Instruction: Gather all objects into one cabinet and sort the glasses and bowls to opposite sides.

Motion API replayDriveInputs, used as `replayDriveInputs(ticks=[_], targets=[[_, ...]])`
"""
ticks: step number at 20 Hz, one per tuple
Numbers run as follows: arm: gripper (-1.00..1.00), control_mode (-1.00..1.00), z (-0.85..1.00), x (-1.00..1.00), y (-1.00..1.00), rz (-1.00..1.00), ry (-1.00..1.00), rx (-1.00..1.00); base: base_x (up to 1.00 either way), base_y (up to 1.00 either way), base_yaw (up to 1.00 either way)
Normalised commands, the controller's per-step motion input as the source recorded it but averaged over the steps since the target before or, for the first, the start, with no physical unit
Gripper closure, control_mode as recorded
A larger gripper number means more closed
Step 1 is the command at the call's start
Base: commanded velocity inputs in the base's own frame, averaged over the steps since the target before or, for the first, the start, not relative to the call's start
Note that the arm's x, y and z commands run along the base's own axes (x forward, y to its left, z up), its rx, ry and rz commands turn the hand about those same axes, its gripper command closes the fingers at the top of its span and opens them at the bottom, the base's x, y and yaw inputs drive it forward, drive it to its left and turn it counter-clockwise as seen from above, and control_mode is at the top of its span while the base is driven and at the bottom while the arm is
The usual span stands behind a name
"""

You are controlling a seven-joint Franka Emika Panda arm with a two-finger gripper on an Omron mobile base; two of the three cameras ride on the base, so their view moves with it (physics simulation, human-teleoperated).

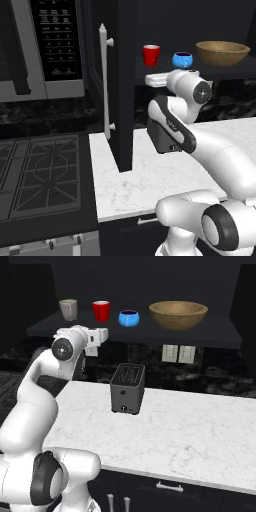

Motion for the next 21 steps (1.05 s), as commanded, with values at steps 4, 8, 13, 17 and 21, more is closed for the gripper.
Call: replayDriveInputs(ticks=[4, 8, 13, 17, 21], targets=[[-1.0, -1.0, 0.0, -1.0, -0.03, 0.0, -0.1, -0.03, 0.0, 0.0, 0.0], [-1.0, -1.0, -0.01, -1.0, -0.08, 0.0, -0.06, -0.04, 0.0, 0.0, 0.0], [-1.0, -1.0, -0.63, -1.0, -0.04, 0.0, 0.08, -0.13, 0.0, 0.0, 0.0], [-1.0, -1.0, -1.0, -1.0, -0.02, 0.0, 0.38, -0.27, 0.0, 0.0, 0.0], [-1.0, -1.0, -0.92, -1.0, -0.01, 0.0, 0.48, -0.2, 0.0, 0.0, 0.0]])
